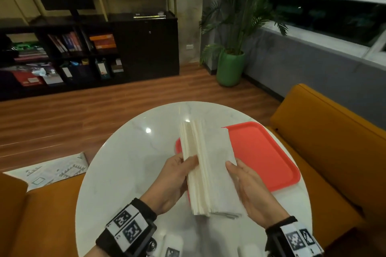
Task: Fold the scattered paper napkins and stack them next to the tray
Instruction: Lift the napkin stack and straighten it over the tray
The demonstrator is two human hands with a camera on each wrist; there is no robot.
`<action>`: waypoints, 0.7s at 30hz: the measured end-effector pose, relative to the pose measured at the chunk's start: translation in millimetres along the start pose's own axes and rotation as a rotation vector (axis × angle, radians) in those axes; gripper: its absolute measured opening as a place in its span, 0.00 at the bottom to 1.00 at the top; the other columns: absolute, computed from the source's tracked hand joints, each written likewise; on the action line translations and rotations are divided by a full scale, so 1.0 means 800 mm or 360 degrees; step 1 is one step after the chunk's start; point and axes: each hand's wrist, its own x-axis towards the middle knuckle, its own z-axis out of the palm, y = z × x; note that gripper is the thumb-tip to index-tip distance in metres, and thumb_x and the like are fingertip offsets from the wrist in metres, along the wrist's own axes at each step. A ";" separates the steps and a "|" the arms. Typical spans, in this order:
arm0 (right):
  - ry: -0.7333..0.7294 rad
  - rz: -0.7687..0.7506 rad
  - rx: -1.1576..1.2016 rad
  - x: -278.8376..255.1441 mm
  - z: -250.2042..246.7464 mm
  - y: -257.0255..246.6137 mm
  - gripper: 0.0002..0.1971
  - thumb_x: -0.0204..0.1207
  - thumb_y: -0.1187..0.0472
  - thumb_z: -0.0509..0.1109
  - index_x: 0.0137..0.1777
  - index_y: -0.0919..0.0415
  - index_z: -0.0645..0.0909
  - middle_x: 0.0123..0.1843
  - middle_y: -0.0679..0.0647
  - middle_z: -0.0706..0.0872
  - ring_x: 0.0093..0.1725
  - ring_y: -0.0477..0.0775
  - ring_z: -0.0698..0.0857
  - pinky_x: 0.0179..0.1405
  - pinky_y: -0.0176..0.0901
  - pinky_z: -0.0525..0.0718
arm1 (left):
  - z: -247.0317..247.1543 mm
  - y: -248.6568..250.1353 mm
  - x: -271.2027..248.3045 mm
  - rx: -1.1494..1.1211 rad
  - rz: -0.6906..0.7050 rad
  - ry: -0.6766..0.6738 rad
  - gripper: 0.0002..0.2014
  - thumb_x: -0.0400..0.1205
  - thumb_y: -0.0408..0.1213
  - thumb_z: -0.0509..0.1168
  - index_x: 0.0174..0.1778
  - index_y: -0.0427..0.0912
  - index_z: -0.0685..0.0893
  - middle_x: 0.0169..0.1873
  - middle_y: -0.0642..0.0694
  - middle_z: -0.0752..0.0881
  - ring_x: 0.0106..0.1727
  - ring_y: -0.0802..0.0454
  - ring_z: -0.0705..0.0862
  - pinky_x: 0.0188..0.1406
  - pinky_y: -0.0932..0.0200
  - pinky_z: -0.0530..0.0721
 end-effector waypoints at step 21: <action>0.0201 0.0221 -0.0186 0.018 -0.114 0.026 0.26 0.68 0.55 0.79 0.62 0.66 0.79 0.56 0.61 0.89 0.55 0.58 0.89 0.56 0.52 0.86 | 0.092 -0.077 0.057 0.0932 0.0368 0.0616 0.21 0.69 0.58 0.66 0.53 0.79 0.64 0.51 0.62 0.83 0.50 0.60 0.84 0.43 0.59 0.81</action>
